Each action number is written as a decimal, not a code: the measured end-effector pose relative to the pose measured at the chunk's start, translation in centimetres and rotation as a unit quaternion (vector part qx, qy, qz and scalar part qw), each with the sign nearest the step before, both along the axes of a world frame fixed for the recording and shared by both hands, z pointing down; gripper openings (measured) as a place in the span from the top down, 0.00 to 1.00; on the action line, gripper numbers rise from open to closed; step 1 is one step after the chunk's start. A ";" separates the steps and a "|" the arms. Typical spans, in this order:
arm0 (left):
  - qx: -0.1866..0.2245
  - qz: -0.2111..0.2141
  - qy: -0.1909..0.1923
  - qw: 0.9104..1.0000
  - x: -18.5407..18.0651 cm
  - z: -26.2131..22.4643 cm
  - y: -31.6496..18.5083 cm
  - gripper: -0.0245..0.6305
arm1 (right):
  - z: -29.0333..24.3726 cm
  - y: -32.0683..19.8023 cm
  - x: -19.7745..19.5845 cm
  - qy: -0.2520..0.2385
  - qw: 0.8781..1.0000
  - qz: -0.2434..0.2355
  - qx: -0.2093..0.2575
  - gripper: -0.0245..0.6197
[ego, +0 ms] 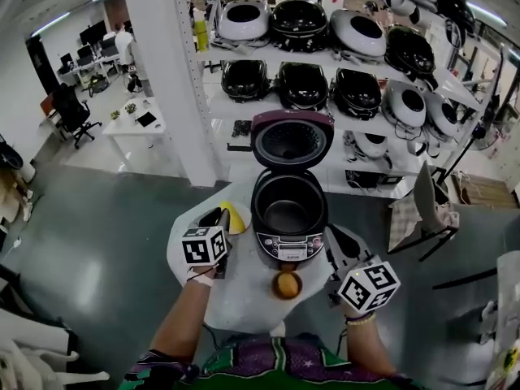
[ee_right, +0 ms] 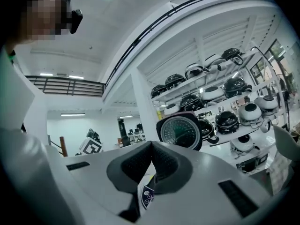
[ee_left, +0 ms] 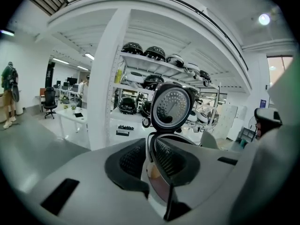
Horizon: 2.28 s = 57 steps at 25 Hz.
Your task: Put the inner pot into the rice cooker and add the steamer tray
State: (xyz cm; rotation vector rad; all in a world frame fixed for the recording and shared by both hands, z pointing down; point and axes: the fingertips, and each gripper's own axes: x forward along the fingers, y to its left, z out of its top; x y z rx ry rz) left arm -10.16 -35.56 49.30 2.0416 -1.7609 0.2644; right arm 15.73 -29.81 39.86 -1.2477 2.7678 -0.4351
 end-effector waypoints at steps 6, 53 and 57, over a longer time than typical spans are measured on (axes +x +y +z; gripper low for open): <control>0.027 -0.012 -0.024 0.999 -3.9 -2.9 5.9 0.84 | -1.6 1.6 -4.3 0.000 1.000 -0.020 0.009 0.95; 0.218 -0.037 -0.018 0.975 -20.0 -12.4 34.0 0.93 | 2.6 18.0 -26.2 0.119 0.989 -0.083 0.015 0.12; 0.199 -0.057 -0.016 0.978 -20.9 -10.0 33.2 0.93 | 5.7 15.6 -27.1 0.149 0.986 -0.077 -0.004 0.13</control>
